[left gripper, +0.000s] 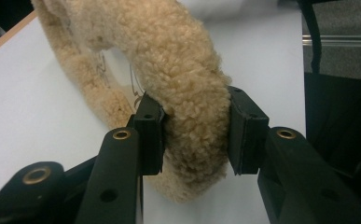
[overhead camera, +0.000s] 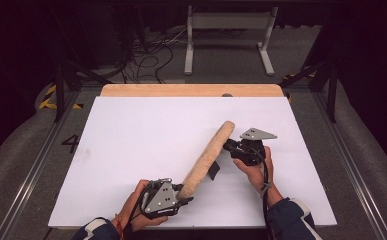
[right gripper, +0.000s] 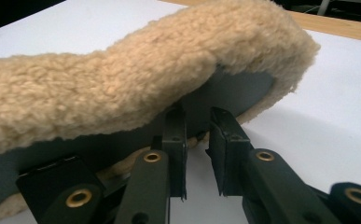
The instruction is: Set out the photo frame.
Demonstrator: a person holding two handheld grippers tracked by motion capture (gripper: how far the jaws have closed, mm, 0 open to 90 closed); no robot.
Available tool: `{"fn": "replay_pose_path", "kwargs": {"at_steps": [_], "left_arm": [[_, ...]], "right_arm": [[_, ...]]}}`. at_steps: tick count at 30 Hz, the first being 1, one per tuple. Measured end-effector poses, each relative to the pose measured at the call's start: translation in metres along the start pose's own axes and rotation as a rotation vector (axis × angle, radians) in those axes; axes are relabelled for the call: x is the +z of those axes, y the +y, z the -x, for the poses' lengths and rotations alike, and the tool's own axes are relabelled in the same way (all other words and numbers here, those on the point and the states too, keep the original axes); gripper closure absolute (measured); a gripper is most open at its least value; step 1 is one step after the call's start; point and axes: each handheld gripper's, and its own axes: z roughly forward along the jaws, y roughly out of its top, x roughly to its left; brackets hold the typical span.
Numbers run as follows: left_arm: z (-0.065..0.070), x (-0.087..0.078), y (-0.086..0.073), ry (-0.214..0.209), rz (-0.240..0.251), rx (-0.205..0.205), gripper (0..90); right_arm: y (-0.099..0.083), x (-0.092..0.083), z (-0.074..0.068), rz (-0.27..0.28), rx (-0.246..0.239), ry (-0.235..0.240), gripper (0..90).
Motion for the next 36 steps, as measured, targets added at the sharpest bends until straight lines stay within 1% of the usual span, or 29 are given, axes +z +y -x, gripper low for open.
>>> {"fn": "replay_pose_path", "kwargs": {"at_steps": [3, 5, 7, 8, 10, 11, 13, 14, 16, 18, 19, 22, 23, 25, 26, 27, 28, 30, 32, 35, 36], "left_arm": [[0.002, 0.004, 0.003, 0.005, 0.0, 0.012, 61.4], [0.004, 0.005, 0.004, 0.005, 0.002, 0.009, 61.1], [0.004, 0.005, 0.004, 0.009, 0.002, 0.007, 60.9], [0.004, 0.005, 0.003, 0.009, 0.001, 0.004, 60.8], [0.004, 0.004, 0.003, 0.007, -0.001, 0.006, 60.3], [0.004, 0.004, 0.003, 0.007, -0.005, 0.013, 59.7], [0.005, 0.003, 0.0, 0.001, -0.028, 0.029, 57.4], [0.005, 0.002, -0.002, -0.005, -0.04, 0.038, 56.4], [0.005, -0.001, -0.006, -0.012, -0.043, 0.037, 55.0], [0.004, -0.004, -0.007, -0.016, -0.041, 0.026, 54.9], [0.003, -0.005, -0.008, -0.024, -0.038, 0.019, 54.9], [0.004, -0.006, -0.008, -0.017, -0.034, 0.009, 56.3], [0.004, -0.005, -0.009, -0.018, -0.036, -0.006, 57.1], [0.004, -0.003, -0.008, -0.021, -0.031, -0.005, 59.5], [0.004, -0.001, -0.008, -0.03, -0.022, -0.011, 60.5], [0.004, -0.001, -0.007, -0.027, -0.027, -0.008, 61.0], [0.005, 0.001, -0.006, -0.035, -0.023, -0.008, 61.4], [0.007, 0.004, -0.004, -0.044, -0.022, 0.006, 62.1], [0.008, 0.007, -0.003, -0.05, -0.016, 0.006, 62.4], [0.009, 0.009, -0.002, -0.058, -0.016, 0.007, 62.7], [0.009, 0.01, -0.001, -0.058, -0.013, 0.007, 62.8]], "right_arm": [[0.001, 0.001, -0.001, -0.005, 0.006, 0.019, 70.6], [0.002, -0.001, -0.003, -0.018, 0.016, 0.045, 68.0], [0.005, -0.005, -0.005, -0.027, 0.015, 0.038, 65.3], [0.005, -0.008, -0.005, -0.033, 0.025, 0.038, 63.5], [0.006, -0.015, -0.005, -0.034, 0.046, 0.061, 58.1], [0.006, -0.019, -0.005, -0.03, 0.053, 0.072, 57.2], [0.007, -0.026, -0.008, -0.023, 0.067, 0.102, 55.0], [0.009, -0.03, -0.01, -0.018, 0.069, 0.11, 53.5], [0.012, -0.038, -0.017, -0.006, 0.068, 0.14, 50.4], [0.015, -0.042, -0.024, -0.012, 0.068, 0.166, 48.3], [0.016, -0.042, -0.027, -0.012, 0.066, 0.17, 46.9], [0.02, -0.044, -0.038, -0.018, 0.078, 0.192, 41.4], [0.021, -0.045, -0.04, -0.021, 0.085, 0.193, 39.8], [0.023, -0.043, -0.046, -0.026, 0.11, 0.181, 35.7], [0.024, -0.042, -0.047, -0.024, 0.133, 0.181, 35.1], [0.025, -0.04, -0.047, -0.03, 0.158, 0.184, 34.0], [0.025, -0.037, -0.048, -0.041, 0.171, 0.178, 32.8], [0.025, -0.032, -0.049, -0.067, 0.198, 0.163, 28.6], [0.025, -0.028, -0.049, -0.076, 0.231, 0.162, 25.7], [0.027, -0.024, -0.049, -0.085, 0.243, 0.156, 24.7], [0.029, -0.022, -0.05, -0.097, 0.249, 0.154, 24.7]]}}
